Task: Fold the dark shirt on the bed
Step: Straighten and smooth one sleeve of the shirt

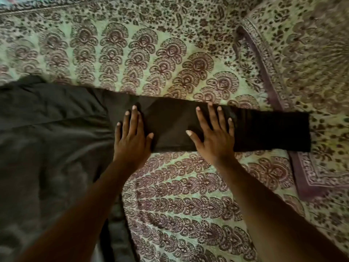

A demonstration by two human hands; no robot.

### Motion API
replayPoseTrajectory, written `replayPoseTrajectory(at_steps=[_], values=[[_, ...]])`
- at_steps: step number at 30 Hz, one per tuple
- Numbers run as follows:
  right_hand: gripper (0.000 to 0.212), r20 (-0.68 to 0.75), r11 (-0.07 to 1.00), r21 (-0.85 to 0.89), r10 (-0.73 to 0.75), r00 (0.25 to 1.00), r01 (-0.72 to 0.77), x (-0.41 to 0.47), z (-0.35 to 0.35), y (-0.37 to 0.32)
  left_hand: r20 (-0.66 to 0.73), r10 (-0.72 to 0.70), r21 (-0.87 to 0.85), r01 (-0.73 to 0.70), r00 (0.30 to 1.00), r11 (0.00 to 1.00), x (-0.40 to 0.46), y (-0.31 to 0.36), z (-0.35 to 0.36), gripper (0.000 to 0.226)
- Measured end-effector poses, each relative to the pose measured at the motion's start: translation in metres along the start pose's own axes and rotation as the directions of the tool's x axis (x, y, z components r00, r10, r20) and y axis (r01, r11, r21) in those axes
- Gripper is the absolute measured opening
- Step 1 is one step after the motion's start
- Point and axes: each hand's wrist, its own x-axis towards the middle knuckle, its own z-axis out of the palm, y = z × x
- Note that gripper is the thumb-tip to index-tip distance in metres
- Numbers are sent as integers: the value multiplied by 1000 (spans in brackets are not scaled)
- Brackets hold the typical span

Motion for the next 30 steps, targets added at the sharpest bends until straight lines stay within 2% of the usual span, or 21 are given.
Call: replayPoseTrajectory(at_steps=[3,6,8,10,12,16,18,22,26,30], values=[[76,-8,996,-24,80,997,-80,-12,-5,43,22,37,-14,-37,999,999,9,42,9,77],[74,-45,983,-34,178,983,-179,-10,-9,54,29,80,-19,-79,996,997,17,77,18,81],[70,-82,991,-2,133,988,-134,-3,-11,49,31,130,-16,-129,991,991,18,94,22,84],[65,-55,1000,24,-11,998,13,0,-7,47,35,184,3,-184,982,983,17,105,27,82],[62,-30,997,17,-74,997,75,-4,0,54,38,219,20,-220,975,975,16,112,29,74],[60,-72,997,-21,76,995,-77,-17,-4,93,41,245,8,-246,969,969,18,126,31,71],[61,-75,994,-29,104,992,-107,-24,-9,116,35,296,11,-296,955,955,19,136,33,69],[67,-37,999,-22,48,998,-49,-26,-17,137,47,352,-9,-352,935,936,21,166,38,66],[65,-38,995,-43,-92,995,90,-36,-24,140,42,336,2,-337,941,942,19,196,45,65],[62,-16,1000,-8,-15,1000,15,-42,-22,146,42,304,24,-305,952,952,18,200,46,64]])
